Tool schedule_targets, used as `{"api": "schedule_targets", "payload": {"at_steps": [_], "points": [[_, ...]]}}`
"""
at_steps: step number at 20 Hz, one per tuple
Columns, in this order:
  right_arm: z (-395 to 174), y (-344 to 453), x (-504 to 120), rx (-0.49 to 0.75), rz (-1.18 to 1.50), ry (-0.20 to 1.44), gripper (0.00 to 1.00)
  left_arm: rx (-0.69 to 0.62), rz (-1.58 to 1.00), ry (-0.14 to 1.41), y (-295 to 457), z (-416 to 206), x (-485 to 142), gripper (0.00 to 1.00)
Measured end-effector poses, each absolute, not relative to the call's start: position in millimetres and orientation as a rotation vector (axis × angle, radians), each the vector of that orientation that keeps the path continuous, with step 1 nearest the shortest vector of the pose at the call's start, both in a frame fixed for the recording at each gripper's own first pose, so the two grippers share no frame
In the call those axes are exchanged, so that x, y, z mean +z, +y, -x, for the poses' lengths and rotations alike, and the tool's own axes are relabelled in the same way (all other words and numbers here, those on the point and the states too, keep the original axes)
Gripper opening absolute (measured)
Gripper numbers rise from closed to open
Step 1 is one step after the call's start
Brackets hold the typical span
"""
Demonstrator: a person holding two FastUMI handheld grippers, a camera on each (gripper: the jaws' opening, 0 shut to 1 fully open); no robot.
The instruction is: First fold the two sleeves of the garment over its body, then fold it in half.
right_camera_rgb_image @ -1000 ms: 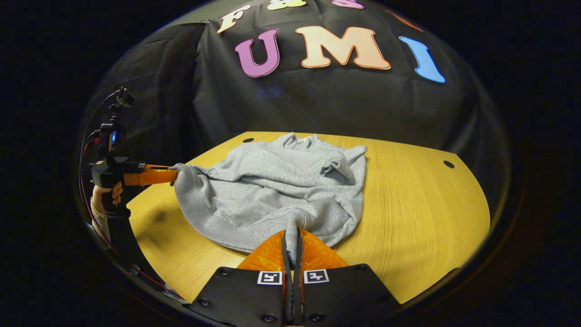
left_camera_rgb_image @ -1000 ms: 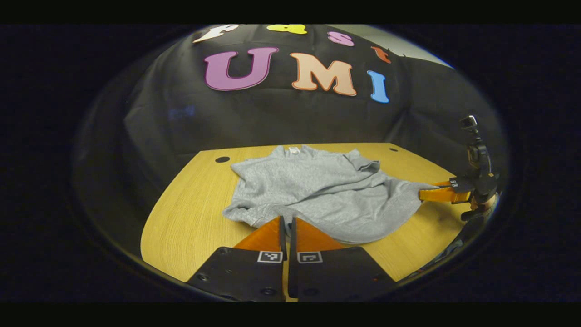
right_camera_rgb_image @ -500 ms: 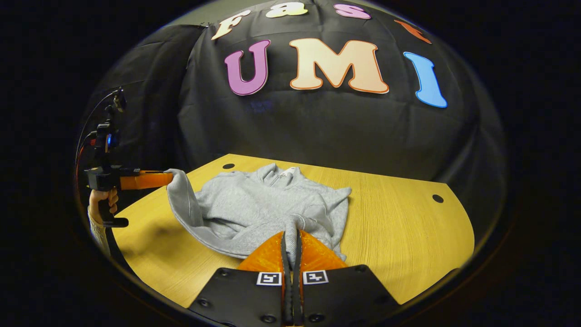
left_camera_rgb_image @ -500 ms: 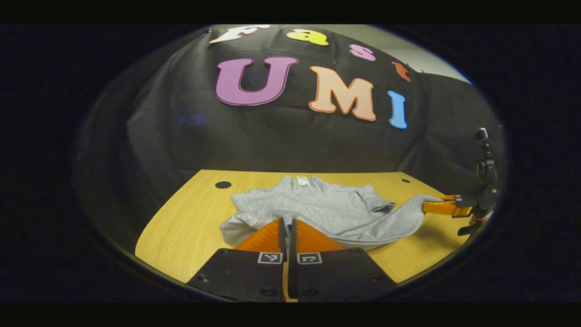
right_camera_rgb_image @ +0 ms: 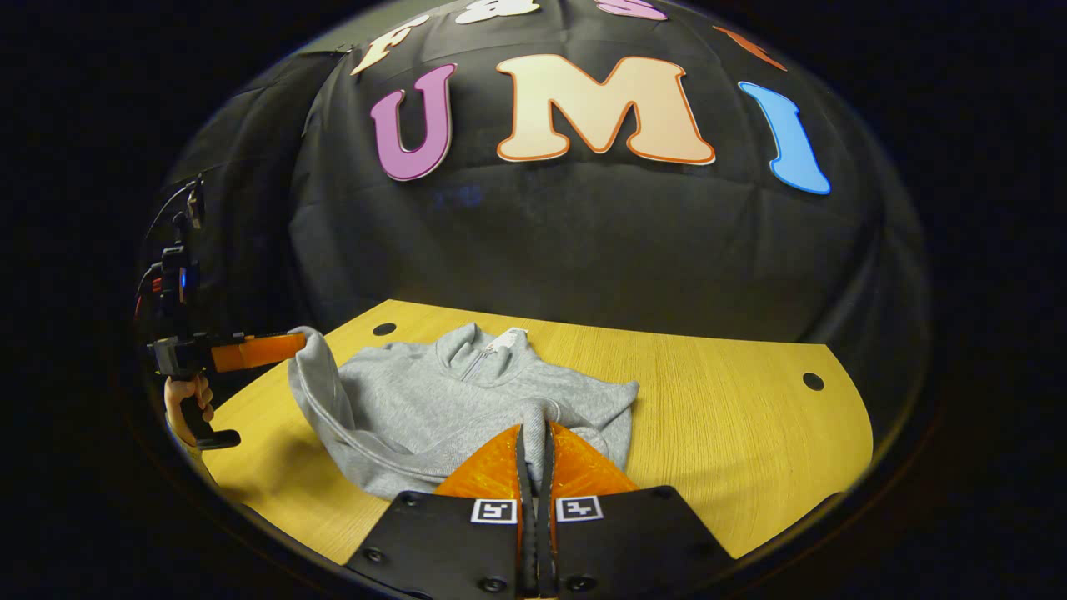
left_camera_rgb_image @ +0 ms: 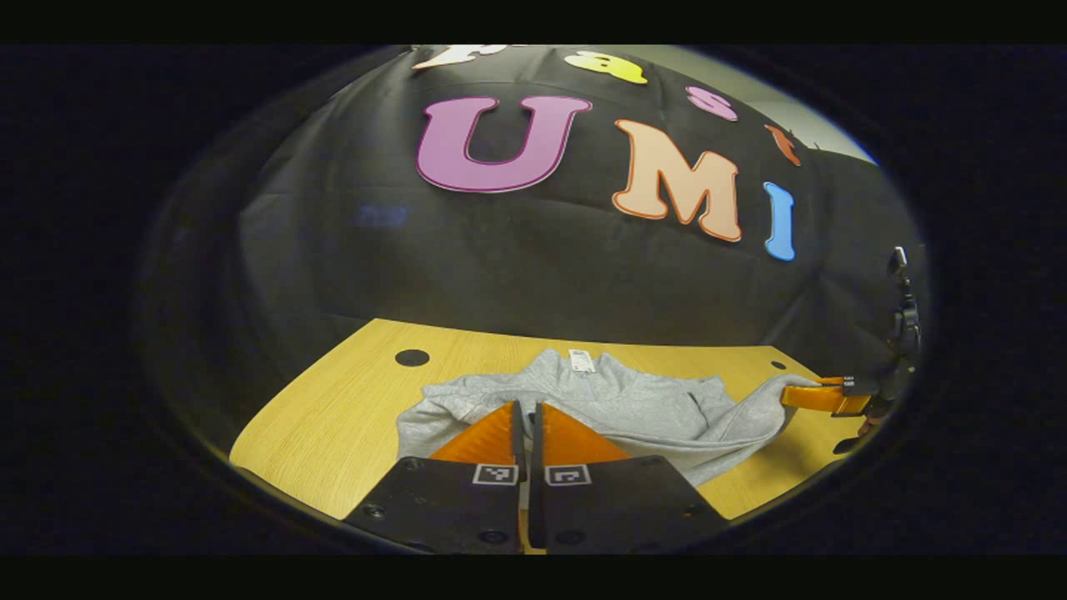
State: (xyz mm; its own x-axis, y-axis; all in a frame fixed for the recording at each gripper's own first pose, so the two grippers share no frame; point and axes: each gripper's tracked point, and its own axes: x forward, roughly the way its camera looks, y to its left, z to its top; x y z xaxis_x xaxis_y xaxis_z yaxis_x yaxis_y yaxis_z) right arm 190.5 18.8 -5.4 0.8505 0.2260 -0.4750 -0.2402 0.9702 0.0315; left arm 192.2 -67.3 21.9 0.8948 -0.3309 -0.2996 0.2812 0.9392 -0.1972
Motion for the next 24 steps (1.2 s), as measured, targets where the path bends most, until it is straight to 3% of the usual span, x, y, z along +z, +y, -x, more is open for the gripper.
{"api": "schedule_targets", "payload": {"at_steps": [6, 12, 14, 16, 17, 18, 19, 20, 21, 24], "points": [[-216.0, 8.7, -51.1, 0.206, -0.044, 0.576, 0.02, -0.255, 0.116, 0.387, -75.4, -225.7, -15.6, 0.00], [-228.3, 10.5, -54.9, 0.195, -0.123, 0.589, 0.03, -0.235, 0.105, 0.394, -80.7, -234.4, -29.5, 0.00], [-231.9, 11.6, -48.0, 0.201, -0.118, 0.559, 0.06, -0.236, 0.100, 0.372, -82.2, -237.7, -22.4, 0.00], [-241.7, 10.7, -36.0, 0.193, -0.121, 0.514, 0.17, -0.258, 0.124, 0.339, -86.9, -238.9, -9.4, 0.02], [-241.9, 11.5, -29.0, 0.200, -0.144, 0.501, 0.23, -0.275, 0.136, 0.327, -90.6, -235.8, -2.7, 0.27], [-242.3, 12.0, -22.3, 0.202, -0.172, 0.490, 0.33, -0.269, 0.135, 0.316, -88.9, -234.6, 0.9, 0.37], [-244.2, 9.5, -14.0, 0.197, -0.184, 0.471, 0.55, -0.256, 0.123, 0.304, -85.4, -234.8, 5.9, 0.57], [-247.6, 4.0, -6.5, 0.179, -0.176, 0.440, 0.67, -0.228, 0.106, 0.288, -78.7, -235.2, 11.1, 0.77], [-245.6, 3.9, 3.5, 0.187, -0.167, 0.412, 0.95, -0.215, 0.094, 0.274, -73.7, -233.3, 18.2, 0.97], [-231.6, 5.6, 38.0, 0.217, -0.157, 0.318, 0.95, -0.198, 0.115, 0.199, -61.0, -219.8, 46.6, 0.95]]}}
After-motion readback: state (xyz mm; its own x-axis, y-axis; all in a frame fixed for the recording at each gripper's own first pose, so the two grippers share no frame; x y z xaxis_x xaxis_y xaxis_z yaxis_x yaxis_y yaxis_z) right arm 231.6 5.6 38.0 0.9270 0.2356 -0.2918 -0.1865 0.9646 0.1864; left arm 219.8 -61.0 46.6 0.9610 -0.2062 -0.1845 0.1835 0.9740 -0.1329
